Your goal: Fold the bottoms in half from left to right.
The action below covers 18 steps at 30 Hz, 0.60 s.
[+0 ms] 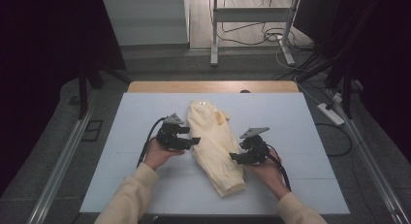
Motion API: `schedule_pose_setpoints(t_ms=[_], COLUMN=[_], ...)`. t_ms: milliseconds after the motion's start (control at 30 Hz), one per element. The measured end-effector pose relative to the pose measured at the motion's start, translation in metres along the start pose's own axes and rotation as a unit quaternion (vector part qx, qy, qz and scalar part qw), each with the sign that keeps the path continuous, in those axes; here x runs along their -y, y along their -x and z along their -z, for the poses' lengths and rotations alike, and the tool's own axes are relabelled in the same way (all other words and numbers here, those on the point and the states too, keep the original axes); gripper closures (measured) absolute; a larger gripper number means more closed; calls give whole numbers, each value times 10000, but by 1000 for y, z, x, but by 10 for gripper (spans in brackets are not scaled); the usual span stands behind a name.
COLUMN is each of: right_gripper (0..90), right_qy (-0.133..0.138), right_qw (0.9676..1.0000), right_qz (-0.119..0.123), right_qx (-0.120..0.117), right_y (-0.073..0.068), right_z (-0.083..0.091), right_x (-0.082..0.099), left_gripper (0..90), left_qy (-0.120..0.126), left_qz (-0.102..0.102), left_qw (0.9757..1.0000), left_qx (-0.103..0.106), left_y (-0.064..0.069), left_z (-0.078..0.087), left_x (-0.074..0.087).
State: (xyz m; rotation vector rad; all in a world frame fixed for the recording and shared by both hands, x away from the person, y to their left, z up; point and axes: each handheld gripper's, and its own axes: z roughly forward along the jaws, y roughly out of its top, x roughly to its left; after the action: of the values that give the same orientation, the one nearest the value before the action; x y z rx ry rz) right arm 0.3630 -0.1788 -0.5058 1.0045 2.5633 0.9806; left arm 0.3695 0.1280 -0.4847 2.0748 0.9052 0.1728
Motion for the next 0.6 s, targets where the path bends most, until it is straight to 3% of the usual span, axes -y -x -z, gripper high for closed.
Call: schedule_pose_setpoints(t_ms=[600], right_gripper=[351], right_qy=[-169], right_qw=[9998], right_qz=[-107], right_qx=[31], right_y=[5], right_z=[-12], right_x=[2], left_gripper=[325], left_qy=[-4], left_qz=[-7], left_qw=[10000], left_qx=[-1], left_y=[-1], left_z=[0], left_x=[0])
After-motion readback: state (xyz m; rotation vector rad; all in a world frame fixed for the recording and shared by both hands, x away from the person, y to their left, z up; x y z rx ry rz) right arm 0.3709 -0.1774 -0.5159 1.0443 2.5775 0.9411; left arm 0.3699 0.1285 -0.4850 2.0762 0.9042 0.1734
